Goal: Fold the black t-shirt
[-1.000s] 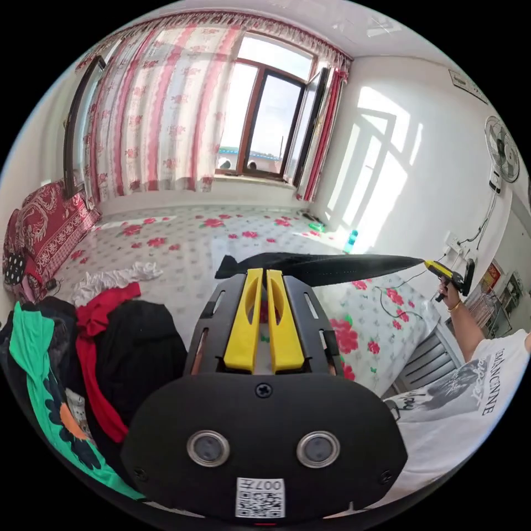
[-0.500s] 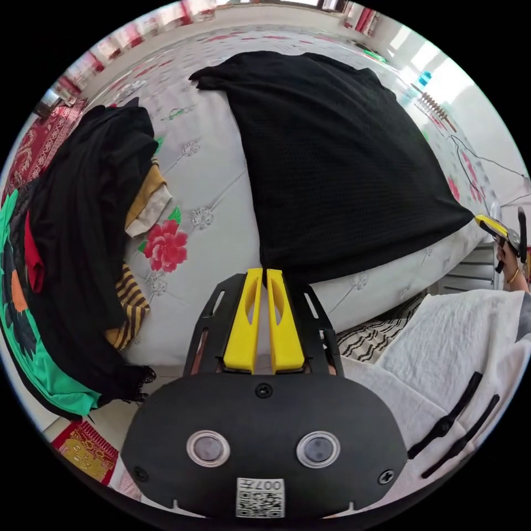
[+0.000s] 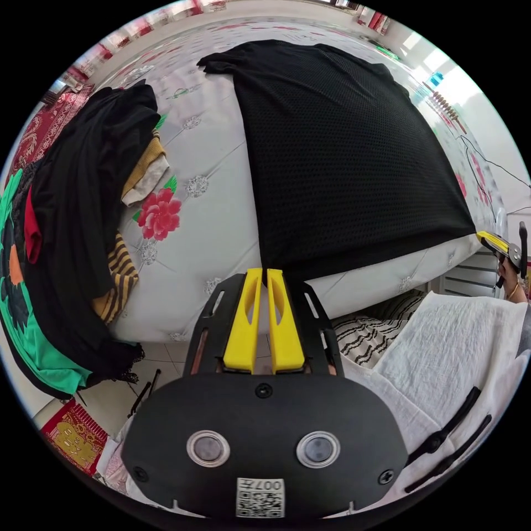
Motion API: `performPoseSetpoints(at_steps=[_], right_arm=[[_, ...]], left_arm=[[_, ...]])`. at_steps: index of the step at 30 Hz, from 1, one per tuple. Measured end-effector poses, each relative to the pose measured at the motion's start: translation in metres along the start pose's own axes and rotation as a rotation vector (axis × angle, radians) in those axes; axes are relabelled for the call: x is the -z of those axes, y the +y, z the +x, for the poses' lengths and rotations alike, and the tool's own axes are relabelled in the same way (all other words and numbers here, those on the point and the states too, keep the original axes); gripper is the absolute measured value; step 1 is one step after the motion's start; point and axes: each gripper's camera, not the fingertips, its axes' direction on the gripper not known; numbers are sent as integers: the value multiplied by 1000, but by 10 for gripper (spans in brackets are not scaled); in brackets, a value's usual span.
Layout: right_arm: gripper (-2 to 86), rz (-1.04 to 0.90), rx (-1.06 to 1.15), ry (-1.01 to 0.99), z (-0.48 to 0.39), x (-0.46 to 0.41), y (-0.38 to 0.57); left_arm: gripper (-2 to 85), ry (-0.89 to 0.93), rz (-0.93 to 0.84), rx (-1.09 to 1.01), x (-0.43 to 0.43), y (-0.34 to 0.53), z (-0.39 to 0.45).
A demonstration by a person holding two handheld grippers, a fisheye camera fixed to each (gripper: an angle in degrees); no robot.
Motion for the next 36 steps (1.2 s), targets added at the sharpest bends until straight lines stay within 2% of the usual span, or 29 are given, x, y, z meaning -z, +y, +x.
performPoseSetpoints(at_steps=[3, 8, 14, 18, 23, 28, 31, 36], right_arm=[[-2, -13, -4, -11, 2, -8, -1], [-2, -57, -56, 78, 6, -21, 6], [-2, 88, -64, 31, 4, 7, 15], [-2, 154, -14, -1, -13, 13, 3], [-2, 140, 56, -20, -35, -6, -4], [-2, 71, 127, -8, -51, -30, 9], [-2, 130, 193, -38, -66, -15, 19], [-2, 216, 386, -83, -122, -1, 21]], left_arm=[[-6, -18, -1, -14, -5, 2, 8], [-4, -27, 8, -6, -11, 8, 16], [4, -31, 35, 17, -8, 22, 23], [-5, -89, 84, 29, 10, 37, 27], [-8, -81, 138, 1, 24, 35, 46], [-2, -75, 35, -39, -14, 21, 73], [-1, -128, -2, -20, -27, 25, 77], [1, -85, 97, -119, -12, 45, 100]])
